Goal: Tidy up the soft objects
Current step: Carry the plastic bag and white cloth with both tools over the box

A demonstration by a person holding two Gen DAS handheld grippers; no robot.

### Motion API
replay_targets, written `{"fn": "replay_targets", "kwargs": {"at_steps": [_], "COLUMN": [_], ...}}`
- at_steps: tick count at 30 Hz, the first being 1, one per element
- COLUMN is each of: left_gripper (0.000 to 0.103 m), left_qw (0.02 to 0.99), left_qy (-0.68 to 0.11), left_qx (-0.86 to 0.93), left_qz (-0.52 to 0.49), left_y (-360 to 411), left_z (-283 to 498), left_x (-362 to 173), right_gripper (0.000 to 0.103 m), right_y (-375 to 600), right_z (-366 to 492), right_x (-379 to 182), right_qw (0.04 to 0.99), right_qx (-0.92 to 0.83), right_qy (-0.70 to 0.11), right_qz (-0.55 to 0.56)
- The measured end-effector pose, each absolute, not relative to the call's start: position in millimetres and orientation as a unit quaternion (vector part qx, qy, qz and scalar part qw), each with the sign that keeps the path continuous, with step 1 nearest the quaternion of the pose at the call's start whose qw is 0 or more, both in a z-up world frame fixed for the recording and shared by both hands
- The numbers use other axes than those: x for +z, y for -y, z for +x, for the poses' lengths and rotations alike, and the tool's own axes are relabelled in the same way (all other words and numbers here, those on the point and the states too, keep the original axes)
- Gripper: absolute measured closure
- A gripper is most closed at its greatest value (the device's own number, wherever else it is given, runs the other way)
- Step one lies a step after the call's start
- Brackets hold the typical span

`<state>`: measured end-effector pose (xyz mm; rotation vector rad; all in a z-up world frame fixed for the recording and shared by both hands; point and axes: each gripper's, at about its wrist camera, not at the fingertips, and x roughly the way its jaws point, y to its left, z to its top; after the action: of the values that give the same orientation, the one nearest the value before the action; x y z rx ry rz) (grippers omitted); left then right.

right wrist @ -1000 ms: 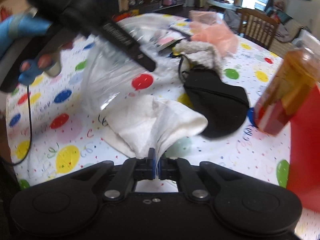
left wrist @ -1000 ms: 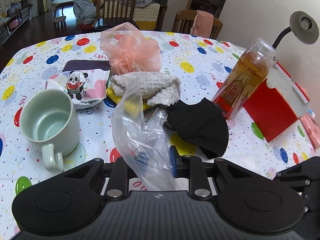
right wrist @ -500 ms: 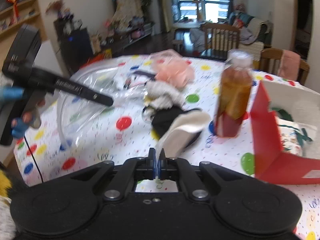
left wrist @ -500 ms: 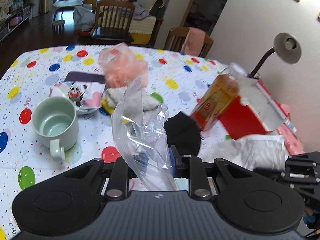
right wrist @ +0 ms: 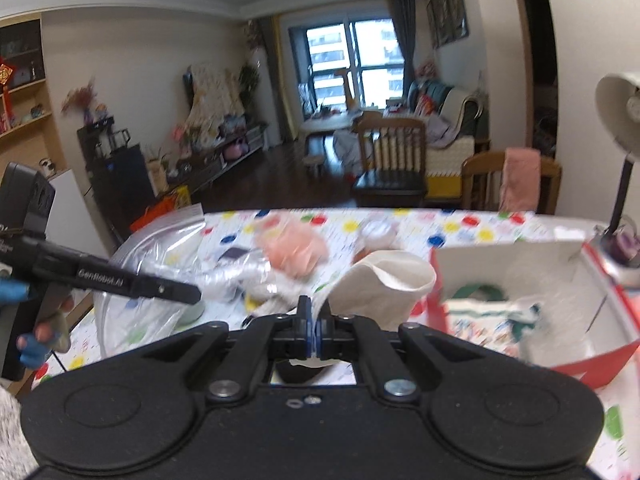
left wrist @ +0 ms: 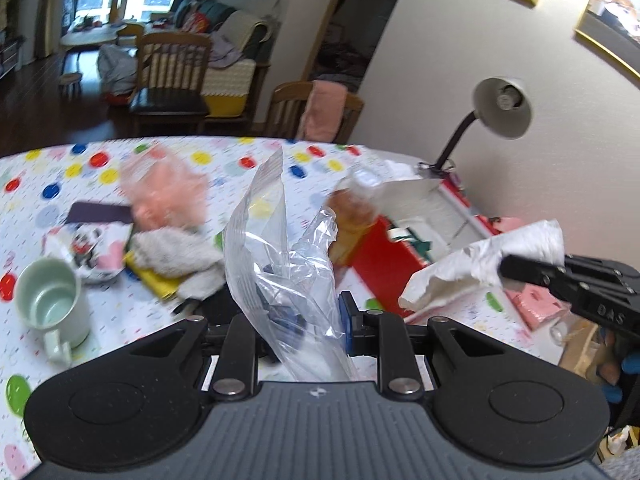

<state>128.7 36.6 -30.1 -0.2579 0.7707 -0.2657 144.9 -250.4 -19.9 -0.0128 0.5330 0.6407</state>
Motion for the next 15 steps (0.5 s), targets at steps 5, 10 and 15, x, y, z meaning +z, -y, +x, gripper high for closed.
{"fn": "replay_targets", "kwargs": {"at_steps": [5,10,15], "left_gripper": [0.081,0.081,0.081], "left_qw": [0.913,0.915,0.915], "left_qy": [-0.36,-0.351,-0.347], "left_qx": [-0.153,-0.174,-0.189], "left_qz": [-0.112,-0.098,-0.083], "left_y": [-5.4,28.3,62.2], "left_z": [138.5,152.5,170.0], "left_x": [-12.7,-1.6,5.2], "right_gripper": [0.102,0.102,0.102], "right_y": [271.4,295.9,322.3], "right_z": [159.5,173.9,191.5], "right_x": [-7.3,0.2,2.9], "right_qw": [0.927,0.936,0.944], "right_qx": [0.293,0.276,0.258], "right_qy": [-0.235,-0.217,-0.207], "right_qz": [-0.008,-0.009,-0.007]}}
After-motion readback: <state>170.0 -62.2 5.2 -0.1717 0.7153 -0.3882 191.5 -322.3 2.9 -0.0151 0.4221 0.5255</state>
